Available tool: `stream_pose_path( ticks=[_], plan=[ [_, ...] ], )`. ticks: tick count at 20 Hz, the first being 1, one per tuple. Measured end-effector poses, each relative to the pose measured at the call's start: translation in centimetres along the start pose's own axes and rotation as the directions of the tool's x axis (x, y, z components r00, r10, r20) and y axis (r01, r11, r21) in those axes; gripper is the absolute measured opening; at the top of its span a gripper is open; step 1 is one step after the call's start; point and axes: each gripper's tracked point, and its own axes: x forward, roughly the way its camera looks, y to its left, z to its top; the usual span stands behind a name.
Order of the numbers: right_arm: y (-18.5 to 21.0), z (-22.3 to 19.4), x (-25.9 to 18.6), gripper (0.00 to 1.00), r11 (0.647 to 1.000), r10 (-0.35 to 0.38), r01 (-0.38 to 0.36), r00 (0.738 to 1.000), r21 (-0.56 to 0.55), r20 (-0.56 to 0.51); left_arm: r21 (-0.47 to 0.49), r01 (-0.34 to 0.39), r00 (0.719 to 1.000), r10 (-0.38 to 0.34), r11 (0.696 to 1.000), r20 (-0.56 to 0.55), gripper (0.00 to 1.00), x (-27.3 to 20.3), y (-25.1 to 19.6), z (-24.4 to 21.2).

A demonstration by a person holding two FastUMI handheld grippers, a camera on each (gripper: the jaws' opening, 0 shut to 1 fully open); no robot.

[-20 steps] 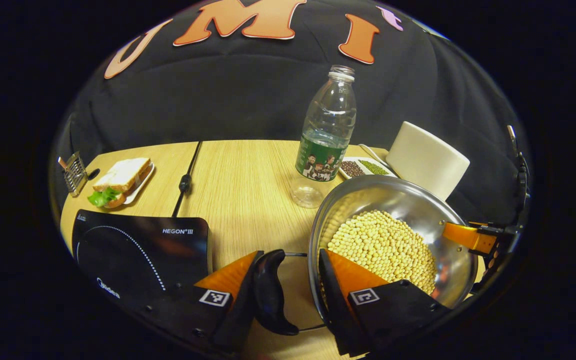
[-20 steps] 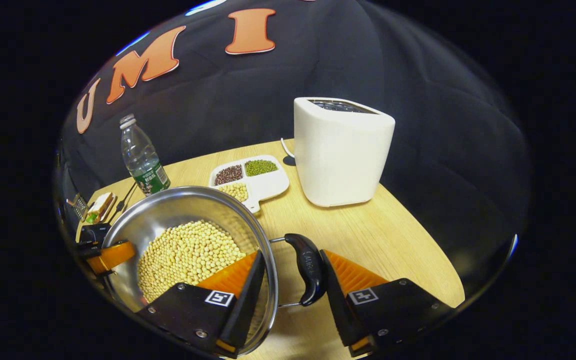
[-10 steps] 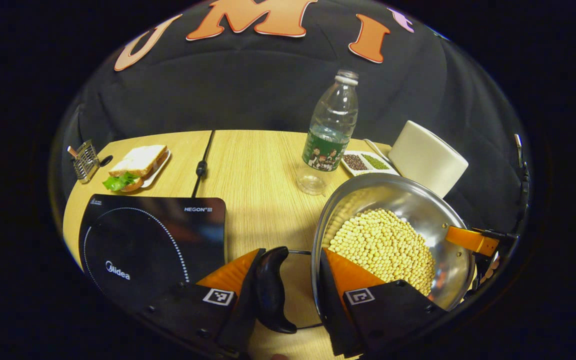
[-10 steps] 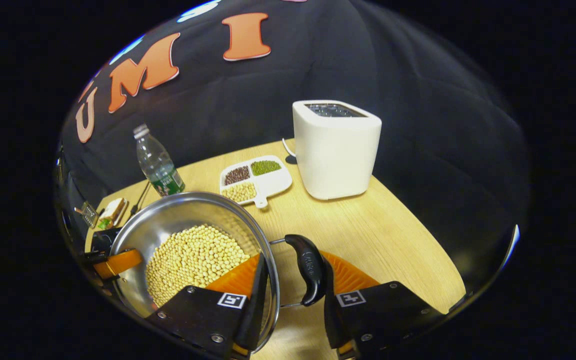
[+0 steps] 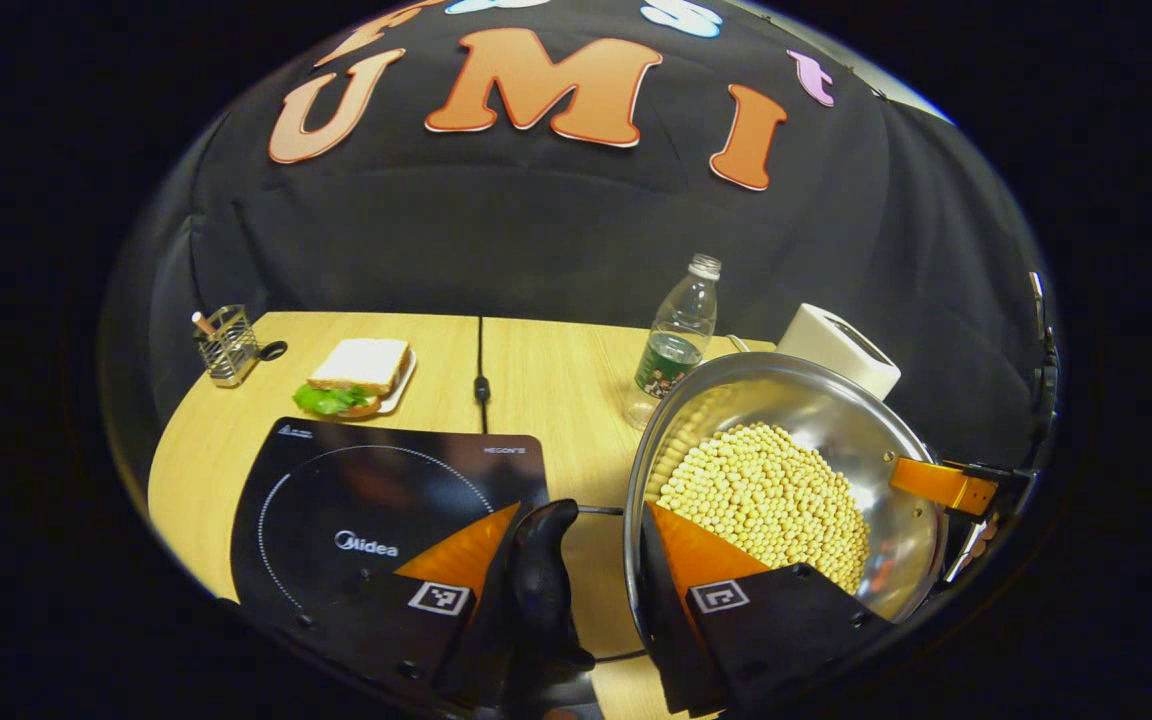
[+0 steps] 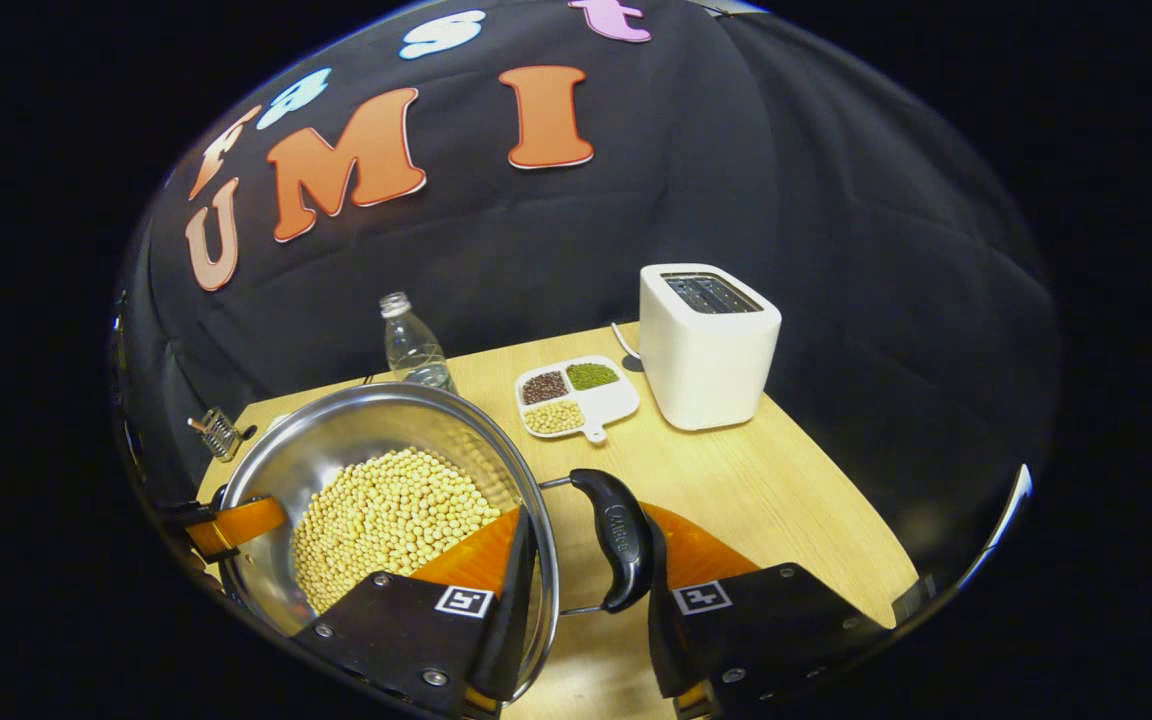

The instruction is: First push the handle of the pot to place it horizontally, then grasp the pot with both hands and set it on the induction cooktop.

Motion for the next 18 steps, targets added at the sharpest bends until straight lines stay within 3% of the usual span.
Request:
stream_pose_path(
  ticks=[2, 4, 8, 9, 10, 11, 14, 15, 17, 18],
  plan=[
    [1.6, -0.2, -0.9, 0.46, 1.0, 0.019, -0.019, 1.0, -0.005, 0.003, -0.013, -0.014, 1.0, 0.014, 1.0, 0.01, 0.63, -1.4, 1.6, 0.2],
    [3.4, -0.5, -1.4, 0.51, 0.999, 0.041, -0.041, 0.999, -0.009, -0.001, -0.022, -0.032, 0.999, 0.032, 0.999, 0.018, 0.63, -2.8, 3.5, 0.3],
    [7.6, -1.0, -1.8, 0.51, 0.996, 0.085, -0.085, 0.996, -0.023, -0.009, -0.047, -0.067, 0.998, 0.068, 0.997, 0.012, 0.66, -4.8, 7.9, 0.4],
    [8.6, -1.3, -1.8, 0.46, 0.995, 0.095, -0.096, 0.995, -0.029, -0.014, -0.056, -0.075, 0.997, 0.076, 0.996, 0.011, 0.63, -5.2, 8.8, 0.3],
    [9.5, -1.4, -1.8, 0.51, 0.994, 0.105, -0.106, 0.994, -0.036, -0.017, -0.066, -0.084, 0.996, 0.085, 0.994, 0.01, 0.63, -5.5, 9.8, 0.3],
    [10.5, -1.5, -1.9, 0.46, 0.992, 0.115, -0.116, 0.993, -0.041, -0.022, -0.075, -0.092, 0.996, 0.093, 0.993, 0.009, 0.65, -5.9, 10.8, 0.2],
    [13.3, -2.0, -1.9, 0.46, 0.989, 0.136, -0.138, 0.99, -0.048, -0.042, -0.094, -0.115, 0.993, 0.116, 0.989, 0.002, 0.66, -6.2, 13.6, -0.2],
    [14.1, -2.3, -1.8, 0.51, 0.988, 0.142, -0.144, 0.989, -0.053, -0.047, -0.101, -0.123, 0.992, 0.123, 0.987, -0.002, 0.66, -6.2, 14.6, -0.3],
    [15.7, -2.9, -1.4, 0.46, 0.986, 0.152, -0.156, 0.986, -0.057, -0.061, -0.115, -0.136, 0.991, 0.136, 0.984, -0.013, 0.65, -6.4, 16.3, -0.7],
    [16.5, -3.2, -1.2, 0.51, 0.985, 0.157, -0.161, 0.985, -0.06, -0.067, -0.12, -0.142, 0.99, 0.141, 0.983, -0.018, 0.66, -6.4, 17.0, -0.8]
  ],
)
